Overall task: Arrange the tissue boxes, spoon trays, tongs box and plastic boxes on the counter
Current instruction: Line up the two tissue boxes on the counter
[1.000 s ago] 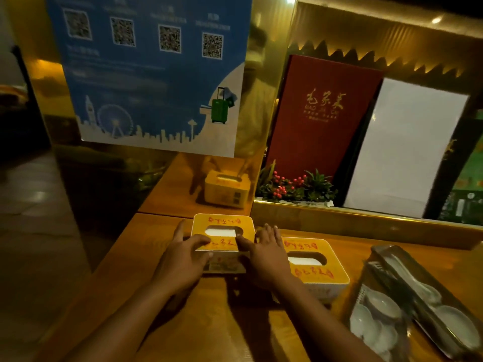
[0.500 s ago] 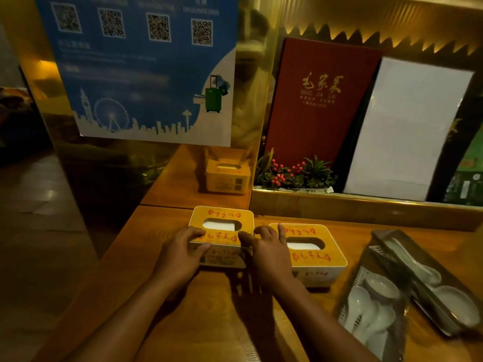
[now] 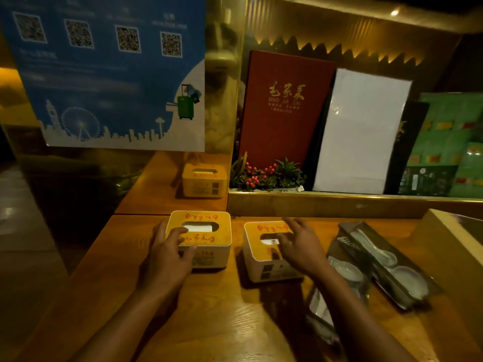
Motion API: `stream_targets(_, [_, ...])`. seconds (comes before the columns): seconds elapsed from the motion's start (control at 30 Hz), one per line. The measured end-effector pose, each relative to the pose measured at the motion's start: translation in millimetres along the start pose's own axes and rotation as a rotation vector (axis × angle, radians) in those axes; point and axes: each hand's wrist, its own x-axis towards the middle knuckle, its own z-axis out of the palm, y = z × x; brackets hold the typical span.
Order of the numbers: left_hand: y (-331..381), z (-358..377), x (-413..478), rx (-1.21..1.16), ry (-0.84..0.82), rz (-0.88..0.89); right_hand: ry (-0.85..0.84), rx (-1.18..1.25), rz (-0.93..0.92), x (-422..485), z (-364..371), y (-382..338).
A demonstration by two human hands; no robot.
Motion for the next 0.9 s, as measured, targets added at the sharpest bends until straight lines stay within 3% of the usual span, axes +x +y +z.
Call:
stream_targets(0.1, [33, 8, -12, 0.026, 0.009, 0.193, -0.01, 0.05, 0.192, -9, -18, 29])
stream_targets(0.2, [67, 23, -29, 0.0, -0.097, 0.338, -0.167, 0.106, 0.197, -27, -23, 31])
stream_targets(0.4, [98, 57, -53, 0.088, -0.439, 0.226, -0.155, -0.042, 0.073, -56, -18, 19])
stream_targets(0.8, [94, 62, -56, 0.161, -0.498, 0.21, -0.145, 0.002, 0.047, -57, -9, 30])
stream_targets(0.9, [95, 61, -58, 0.159, -0.448, 0.248, -0.036, 0.001, 0.126, -65, -14, 43])
